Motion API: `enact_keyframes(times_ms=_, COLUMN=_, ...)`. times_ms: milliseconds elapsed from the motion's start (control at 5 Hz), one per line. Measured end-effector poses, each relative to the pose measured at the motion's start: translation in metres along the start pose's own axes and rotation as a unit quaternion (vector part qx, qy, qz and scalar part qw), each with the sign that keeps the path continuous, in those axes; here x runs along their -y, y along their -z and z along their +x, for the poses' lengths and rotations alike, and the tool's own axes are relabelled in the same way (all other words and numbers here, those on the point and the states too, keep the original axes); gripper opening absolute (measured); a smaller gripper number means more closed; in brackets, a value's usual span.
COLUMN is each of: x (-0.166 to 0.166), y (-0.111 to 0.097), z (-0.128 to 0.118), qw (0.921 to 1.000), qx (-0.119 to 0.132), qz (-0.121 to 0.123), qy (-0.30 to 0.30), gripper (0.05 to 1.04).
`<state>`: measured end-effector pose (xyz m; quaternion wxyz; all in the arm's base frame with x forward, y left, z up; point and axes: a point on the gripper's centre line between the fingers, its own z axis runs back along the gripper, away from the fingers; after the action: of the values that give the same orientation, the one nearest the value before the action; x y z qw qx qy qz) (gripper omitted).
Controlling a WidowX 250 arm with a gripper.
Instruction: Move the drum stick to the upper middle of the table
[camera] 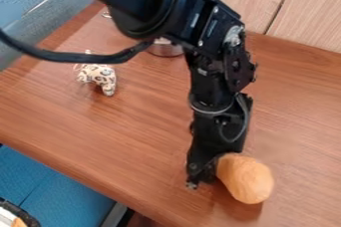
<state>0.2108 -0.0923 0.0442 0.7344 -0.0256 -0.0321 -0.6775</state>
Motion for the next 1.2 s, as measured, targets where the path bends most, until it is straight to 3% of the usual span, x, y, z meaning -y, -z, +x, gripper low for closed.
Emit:
enact_keyframes(times_ms=200, x=0.001, y=-0.006, z=-0.004, qw=1.0, qx=0.002, qz=0.002, qy=-0.01, gripper=0.325)
enact_keyframes(times_ms=400, x=-0.009, y=-0.029, z=-0.008, qw=0.9991, qx=0.019, qz=0.011, qy=-0.036, gripper=0.325)
enact_keyframes(times_ms=800, x=-0.072, y=-0.07, z=0.004, qw=0.9891, qx=0.077, qz=0.038, qy=-0.12, gripper=0.325)
enact_keyframes(times_ms=1000, x=-0.117, y=-0.069, z=0.009, qw=0.9822, qx=0.08, qz=0.051, qy=-0.162, gripper=0.325)
enact_keyframes(times_ms=1200, x=-0.154, y=-0.054, z=0.005, qw=0.9782, qx=0.047, qz=0.065, qy=-0.191, gripper=0.325)
